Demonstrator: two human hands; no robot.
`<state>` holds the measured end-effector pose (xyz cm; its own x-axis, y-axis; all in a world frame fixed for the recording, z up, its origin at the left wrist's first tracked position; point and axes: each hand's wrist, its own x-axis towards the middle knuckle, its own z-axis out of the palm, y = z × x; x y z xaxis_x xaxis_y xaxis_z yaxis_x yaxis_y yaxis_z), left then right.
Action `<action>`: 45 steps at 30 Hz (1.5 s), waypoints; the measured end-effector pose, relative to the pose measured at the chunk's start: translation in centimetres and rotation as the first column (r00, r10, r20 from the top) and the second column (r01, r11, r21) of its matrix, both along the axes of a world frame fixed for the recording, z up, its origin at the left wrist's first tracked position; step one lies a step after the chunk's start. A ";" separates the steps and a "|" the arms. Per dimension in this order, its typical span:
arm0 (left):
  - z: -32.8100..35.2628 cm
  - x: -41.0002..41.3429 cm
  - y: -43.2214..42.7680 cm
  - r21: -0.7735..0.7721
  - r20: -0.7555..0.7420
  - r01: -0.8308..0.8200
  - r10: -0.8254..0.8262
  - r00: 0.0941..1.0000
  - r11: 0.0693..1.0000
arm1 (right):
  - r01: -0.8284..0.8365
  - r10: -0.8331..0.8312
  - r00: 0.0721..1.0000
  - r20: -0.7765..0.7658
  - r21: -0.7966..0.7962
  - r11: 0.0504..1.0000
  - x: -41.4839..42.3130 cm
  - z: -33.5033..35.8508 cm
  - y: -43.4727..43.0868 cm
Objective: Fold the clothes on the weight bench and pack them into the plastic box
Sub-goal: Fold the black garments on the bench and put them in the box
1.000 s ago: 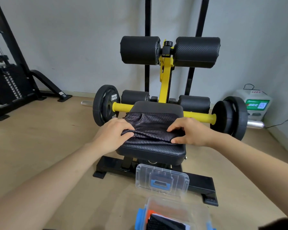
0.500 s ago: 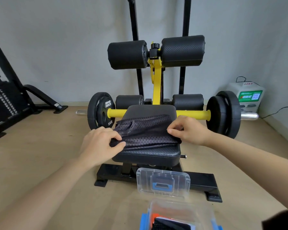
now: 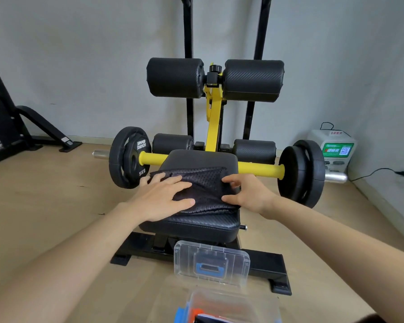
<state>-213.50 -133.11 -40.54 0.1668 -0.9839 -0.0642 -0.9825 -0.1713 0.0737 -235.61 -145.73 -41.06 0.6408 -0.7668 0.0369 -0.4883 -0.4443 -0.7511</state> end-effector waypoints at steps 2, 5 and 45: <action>0.1 0.3 0.0 0.023 -0.033 -0.023 0.023 0.999 0.999 | -0.006 0.006 1.000 0.001 -0.006 1.000 0.1 0.1 -0.3; 0.1 0.0 0.2 0.043 -0.076 -0.018 0.021 0.997 0.999 | -0.010 0.008 0.999 0.051 0.032 0.999 -0.4 0.5 -0.7; -1.0 4.3 6.4 -0.506 -0.227 0.068 -0.209 0.951 0.860 | -0.400 0.415 0.897 0.153 -0.121 0.908 4.4 3.9 5.0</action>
<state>-209.25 -126.72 -41.52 0.0727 -0.9105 0.4070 -0.9241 0.0920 0.3709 -231.20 -140.75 -37.14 0.8745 -0.4288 0.2269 -0.1183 -0.6422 -0.7573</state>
